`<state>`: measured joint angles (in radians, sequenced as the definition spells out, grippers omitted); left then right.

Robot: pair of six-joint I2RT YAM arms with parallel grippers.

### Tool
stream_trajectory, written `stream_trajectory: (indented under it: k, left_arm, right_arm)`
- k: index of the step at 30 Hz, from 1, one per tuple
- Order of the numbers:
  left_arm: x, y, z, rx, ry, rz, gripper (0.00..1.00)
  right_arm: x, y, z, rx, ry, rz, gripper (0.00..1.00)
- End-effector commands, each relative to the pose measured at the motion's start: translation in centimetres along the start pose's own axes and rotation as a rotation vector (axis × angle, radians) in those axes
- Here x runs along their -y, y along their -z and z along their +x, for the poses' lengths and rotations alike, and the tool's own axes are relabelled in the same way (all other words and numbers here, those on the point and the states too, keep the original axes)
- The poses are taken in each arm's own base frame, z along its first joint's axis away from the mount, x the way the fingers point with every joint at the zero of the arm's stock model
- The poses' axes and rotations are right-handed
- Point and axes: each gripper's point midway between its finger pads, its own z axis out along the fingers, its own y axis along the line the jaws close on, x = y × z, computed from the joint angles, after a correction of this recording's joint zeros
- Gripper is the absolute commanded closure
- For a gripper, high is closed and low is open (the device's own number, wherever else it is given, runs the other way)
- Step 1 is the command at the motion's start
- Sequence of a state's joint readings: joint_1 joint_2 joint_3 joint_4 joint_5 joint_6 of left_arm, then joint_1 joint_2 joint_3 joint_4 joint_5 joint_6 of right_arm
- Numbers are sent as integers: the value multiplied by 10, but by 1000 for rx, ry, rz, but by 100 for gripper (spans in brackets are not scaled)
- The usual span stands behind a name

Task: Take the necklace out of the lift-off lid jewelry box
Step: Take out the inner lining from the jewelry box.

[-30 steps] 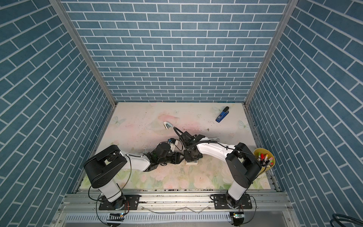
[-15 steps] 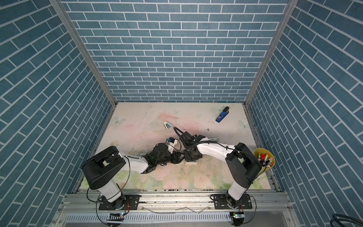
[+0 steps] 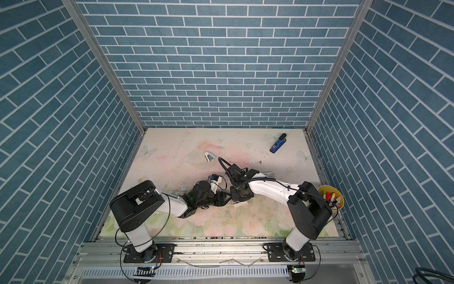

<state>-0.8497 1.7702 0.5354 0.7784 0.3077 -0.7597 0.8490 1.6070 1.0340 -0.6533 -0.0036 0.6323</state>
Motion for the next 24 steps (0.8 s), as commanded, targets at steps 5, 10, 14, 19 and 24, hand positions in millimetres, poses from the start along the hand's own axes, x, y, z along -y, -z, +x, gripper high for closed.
stream_trajectory:
  k: [5,10,14,19,24]
  left_arm:
    - [3,-1,-2,-40,-46,-36,45]
    - [6,-1,-7,-54,-77,-53,46]
    - [14,7,-17,-52,-133,-74,46]
    - [23,25,-35,-23,-212,-121,44]
    - [46,50,-63,82,-285,-111,42]
  right_arm:
    - [-3,11,-6,56,-77,-43,86]
    - [-3,19,-15,98,-102,-62,86]
    - [0,30,-19,133,-111,-55,86]
    - [3,49,-26,177,-123,-56,86]
    - [-1,85,-41,247,-125,-77,86]
